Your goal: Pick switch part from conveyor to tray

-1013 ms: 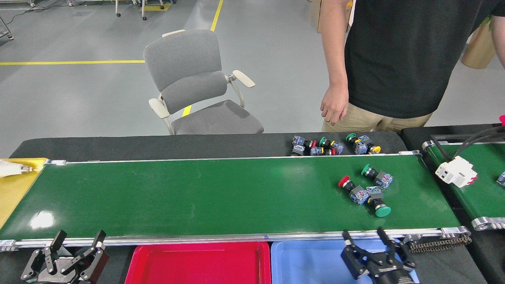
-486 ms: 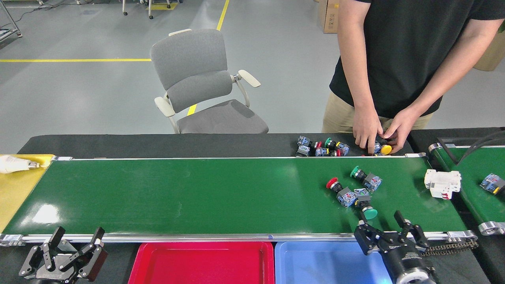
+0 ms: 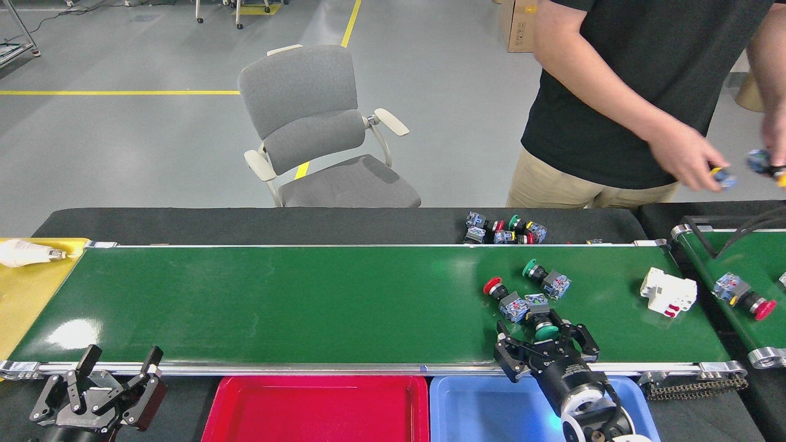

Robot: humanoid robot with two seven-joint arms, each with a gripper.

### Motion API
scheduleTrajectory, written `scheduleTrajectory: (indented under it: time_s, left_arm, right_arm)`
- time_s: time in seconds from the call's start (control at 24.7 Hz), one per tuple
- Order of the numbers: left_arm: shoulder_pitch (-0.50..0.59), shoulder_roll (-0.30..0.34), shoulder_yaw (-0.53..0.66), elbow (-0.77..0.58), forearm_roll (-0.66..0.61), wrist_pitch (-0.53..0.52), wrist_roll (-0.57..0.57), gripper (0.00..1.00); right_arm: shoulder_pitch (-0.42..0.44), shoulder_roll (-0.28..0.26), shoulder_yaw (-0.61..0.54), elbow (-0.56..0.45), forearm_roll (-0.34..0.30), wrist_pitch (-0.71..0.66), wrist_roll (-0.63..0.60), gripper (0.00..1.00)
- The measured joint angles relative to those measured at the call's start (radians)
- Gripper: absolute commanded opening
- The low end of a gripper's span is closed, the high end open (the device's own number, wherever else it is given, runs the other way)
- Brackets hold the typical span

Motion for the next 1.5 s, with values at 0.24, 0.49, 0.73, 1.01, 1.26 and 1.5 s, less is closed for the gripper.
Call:
scheduleTrajectory:
  time_s: [0.24, 0.49, 0.73, 1.01, 1.26, 1.5]
  left_arm:
    - [-0.006, 0.015, 0.000, 0.025, 0.000, 0.003, 0.000, 1.00]
    - [-0.007, 0.016, -0.001, 0.031, 0.000, 0.004, 0.002, 1.00]
    - [-0.007, 0.016, -0.001, 0.035, 0.000, 0.004, 0.002, 1.00]
    - [-0.007, 0.016, 0.005, 0.045, 0.000, 0.005, 0.002, 1.00]
    - [-0.007, 0.016, 0.006, 0.046, 0.000, 0.005, 0.003, 1.00]
    - [-0.006, 0.016, -0.005, 0.040, 0.000, 0.005, 0.003, 1.00]
  right_arm:
    - [-0.108, 0.070, 0.028, 0.125, 0.009, 0.000, 0.000, 0.98]
    - [-0.137, 0.081, 0.082, 0.158, 0.011, 0.003, 0.001, 0.50]
    - [-0.140, 0.081, 0.119, 0.157, 0.007, -0.012, 0.013, 0.07]
    - [-0.104, 0.081, 0.142, 0.056, 0.005, -0.114, 0.017, 0.04]
    - [0.084, 0.076, 0.275, -0.196, 0.008, -0.274, 0.017, 0.64]
    - [0.126, 0.069, 0.319, -0.253, 0.010, -0.450, 0.017, 1.00]
